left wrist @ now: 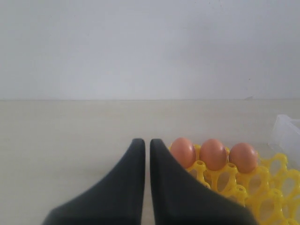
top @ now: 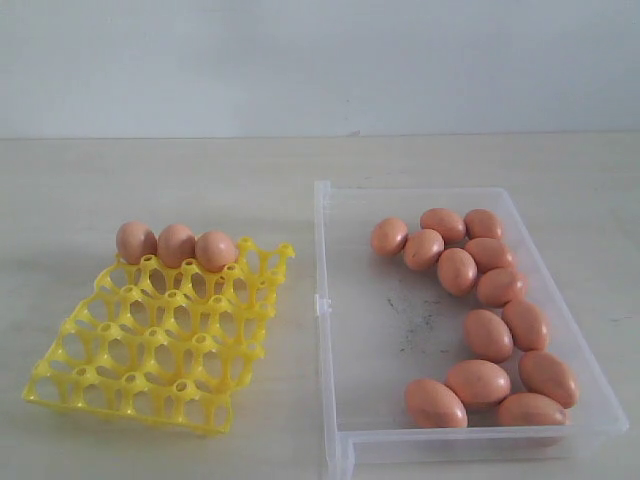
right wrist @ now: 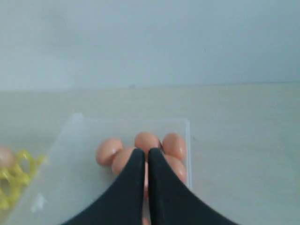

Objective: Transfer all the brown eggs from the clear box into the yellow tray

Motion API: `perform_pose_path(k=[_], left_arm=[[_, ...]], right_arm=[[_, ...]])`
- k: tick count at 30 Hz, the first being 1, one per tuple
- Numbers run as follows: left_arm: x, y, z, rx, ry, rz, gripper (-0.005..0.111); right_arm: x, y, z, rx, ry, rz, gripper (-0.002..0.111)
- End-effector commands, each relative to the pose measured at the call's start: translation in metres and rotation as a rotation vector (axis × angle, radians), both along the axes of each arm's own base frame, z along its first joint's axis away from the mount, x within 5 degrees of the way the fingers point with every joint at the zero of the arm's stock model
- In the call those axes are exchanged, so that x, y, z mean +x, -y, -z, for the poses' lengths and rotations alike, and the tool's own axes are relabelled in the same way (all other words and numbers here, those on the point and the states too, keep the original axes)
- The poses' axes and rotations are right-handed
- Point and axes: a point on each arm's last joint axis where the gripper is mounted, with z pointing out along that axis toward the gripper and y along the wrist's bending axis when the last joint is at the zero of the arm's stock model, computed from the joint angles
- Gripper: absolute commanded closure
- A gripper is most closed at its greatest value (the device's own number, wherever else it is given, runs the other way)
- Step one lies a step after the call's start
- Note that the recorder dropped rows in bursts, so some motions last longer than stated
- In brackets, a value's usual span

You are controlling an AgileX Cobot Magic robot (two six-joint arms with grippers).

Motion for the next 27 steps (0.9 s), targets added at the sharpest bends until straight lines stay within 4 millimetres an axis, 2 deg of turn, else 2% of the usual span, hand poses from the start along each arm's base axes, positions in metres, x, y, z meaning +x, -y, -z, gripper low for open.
perform_pose_path(k=[1,3,8,16,20,27], left_arm=[[0.0,0.0,0.001,0.0,0.002,0.002,0.103],[0.0,0.0,0.001,0.0,0.002,0.002,0.103],[0.0,0.0,0.001,0.0,0.002,0.002,0.103],[0.0,0.0,0.001,0.0,0.004,0.001,0.103],[0.0,0.0,0.001,0.0,0.004,0.001,0.103],[0.0,0.0,0.001,0.0,0.002,0.002,0.103]], right_arm=[[-0.022,0.009,-0.029,0.209,0.146,-0.093,0.109],[-0.034,0.01,-0.042,0.218,0.221,-0.187,0.109],[-0.061,0.005,-0.063,0.077,0.408,-0.413,0.109],[-0.086,-0.015,-0.058,-0.198,0.581,-0.745,0.109],[-0.088,-0.015,-0.058,-0.274,0.639,-0.755,0.109],[-0.077,-0.007,-0.061,-0.338,0.662,-0.595,0.109]])
